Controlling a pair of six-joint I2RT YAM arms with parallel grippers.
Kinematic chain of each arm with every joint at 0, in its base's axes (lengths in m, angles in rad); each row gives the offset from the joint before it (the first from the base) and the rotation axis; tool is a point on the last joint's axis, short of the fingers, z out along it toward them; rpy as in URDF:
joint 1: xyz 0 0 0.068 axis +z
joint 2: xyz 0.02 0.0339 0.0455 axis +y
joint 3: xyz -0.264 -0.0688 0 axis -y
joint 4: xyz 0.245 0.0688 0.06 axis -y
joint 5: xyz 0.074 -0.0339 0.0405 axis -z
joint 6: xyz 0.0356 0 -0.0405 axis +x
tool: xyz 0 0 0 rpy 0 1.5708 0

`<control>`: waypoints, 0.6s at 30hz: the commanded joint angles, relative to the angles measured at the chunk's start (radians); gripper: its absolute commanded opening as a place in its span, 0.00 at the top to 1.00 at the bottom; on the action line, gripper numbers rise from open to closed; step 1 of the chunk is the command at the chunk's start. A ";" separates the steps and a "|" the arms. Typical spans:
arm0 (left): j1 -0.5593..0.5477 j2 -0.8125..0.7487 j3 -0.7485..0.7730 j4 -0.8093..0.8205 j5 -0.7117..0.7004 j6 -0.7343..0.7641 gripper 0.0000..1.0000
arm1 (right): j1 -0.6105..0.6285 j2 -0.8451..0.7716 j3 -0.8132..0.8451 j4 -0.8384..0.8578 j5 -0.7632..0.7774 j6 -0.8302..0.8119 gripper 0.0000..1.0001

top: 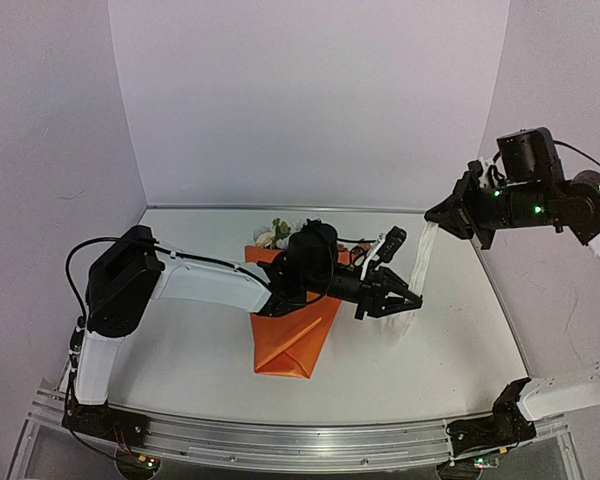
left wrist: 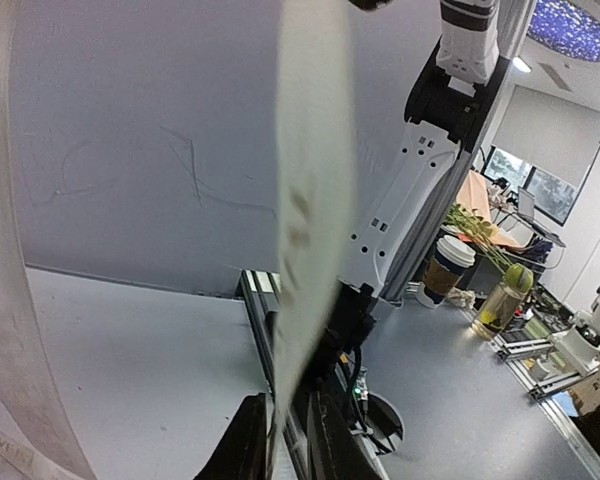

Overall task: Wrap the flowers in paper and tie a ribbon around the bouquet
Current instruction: Pass from the right arm to the left

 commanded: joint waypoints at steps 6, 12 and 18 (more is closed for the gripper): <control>0.001 -0.262 -0.158 0.116 0.085 -0.190 0.96 | -0.123 0.036 0.129 -0.019 0.012 -0.273 1.00; 0.012 -0.462 -0.130 -0.129 -0.006 -0.078 1.00 | -0.122 0.029 0.185 -0.041 0.099 -0.434 0.98; 0.026 -0.610 -0.030 -0.419 -0.314 0.057 1.00 | -0.123 -0.004 0.210 -0.047 0.154 -0.511 0.97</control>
